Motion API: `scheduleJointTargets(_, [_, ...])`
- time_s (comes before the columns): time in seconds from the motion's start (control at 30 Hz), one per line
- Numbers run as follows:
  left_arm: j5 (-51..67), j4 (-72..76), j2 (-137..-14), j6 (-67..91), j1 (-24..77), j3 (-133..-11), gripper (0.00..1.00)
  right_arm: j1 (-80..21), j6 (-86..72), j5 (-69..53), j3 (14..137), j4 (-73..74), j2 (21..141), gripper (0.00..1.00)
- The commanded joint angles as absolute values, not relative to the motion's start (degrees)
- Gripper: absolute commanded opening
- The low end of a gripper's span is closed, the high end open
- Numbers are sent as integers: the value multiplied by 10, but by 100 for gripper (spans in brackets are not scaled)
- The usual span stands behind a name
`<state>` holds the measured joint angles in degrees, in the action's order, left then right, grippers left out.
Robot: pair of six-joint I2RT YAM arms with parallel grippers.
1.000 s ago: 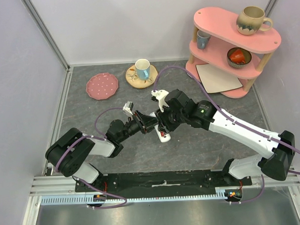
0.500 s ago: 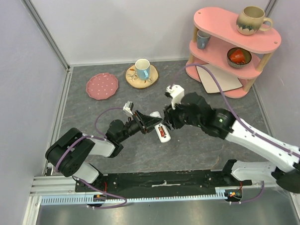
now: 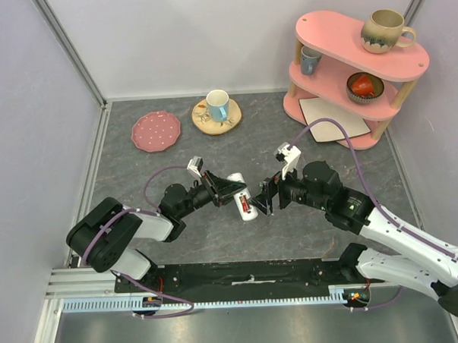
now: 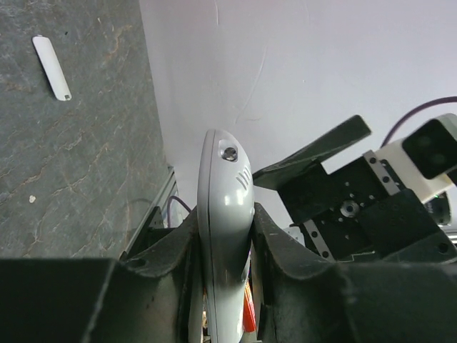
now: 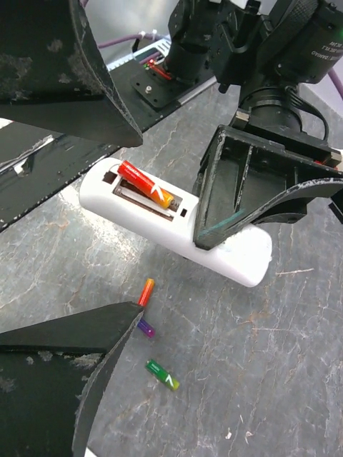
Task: Load the batteries into the remote control
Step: Load the battery into the remote control.
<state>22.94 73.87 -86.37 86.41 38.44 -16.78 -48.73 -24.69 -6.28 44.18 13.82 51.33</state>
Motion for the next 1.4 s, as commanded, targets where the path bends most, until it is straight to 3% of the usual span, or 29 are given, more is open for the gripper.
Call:
scheduleJointTargets(0.0, [242,954,-838,887,377,-167,2,-455,-284,-147,411,50,486,97])
scheduleJointTargets(0.43, [259,954,-838,881,377,-184,2,-388,-459,-292,324,-139,525,93])
scheduleJointTargets(0.87, [271,954,-828,881,376,-192,2,-387,-454,-357,326,-130,572,80])
scheduleJointTargets(1.37, [279,954,-822,878,377,-193,2,-384,-507,-375,308,-195,608,75])
